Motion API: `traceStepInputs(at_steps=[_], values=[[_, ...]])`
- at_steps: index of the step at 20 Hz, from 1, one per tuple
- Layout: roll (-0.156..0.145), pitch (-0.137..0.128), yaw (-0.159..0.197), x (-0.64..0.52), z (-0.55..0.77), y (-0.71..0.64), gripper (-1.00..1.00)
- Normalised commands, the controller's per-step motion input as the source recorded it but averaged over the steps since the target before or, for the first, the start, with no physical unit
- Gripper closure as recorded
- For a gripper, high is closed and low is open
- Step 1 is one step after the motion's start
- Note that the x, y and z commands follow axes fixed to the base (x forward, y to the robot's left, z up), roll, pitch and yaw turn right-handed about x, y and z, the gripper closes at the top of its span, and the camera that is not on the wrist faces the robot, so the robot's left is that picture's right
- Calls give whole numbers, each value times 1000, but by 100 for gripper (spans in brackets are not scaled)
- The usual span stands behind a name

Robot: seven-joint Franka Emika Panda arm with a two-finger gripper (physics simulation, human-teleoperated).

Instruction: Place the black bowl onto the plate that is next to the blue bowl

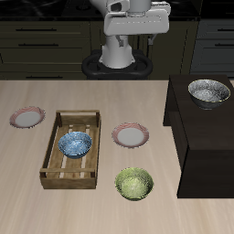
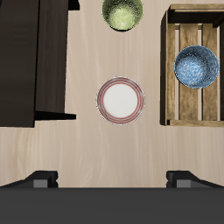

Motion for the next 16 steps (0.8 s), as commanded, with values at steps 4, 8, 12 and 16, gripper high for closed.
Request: traceStepInputs(at_steps=[4,8,12,16], values=[[45,-30,37,73,154,486,-100],[26,5,11,145,72,559,-100],[14,-36,-5,232,222,571,-100],[12,-23,-2,248,184,379,-100]])
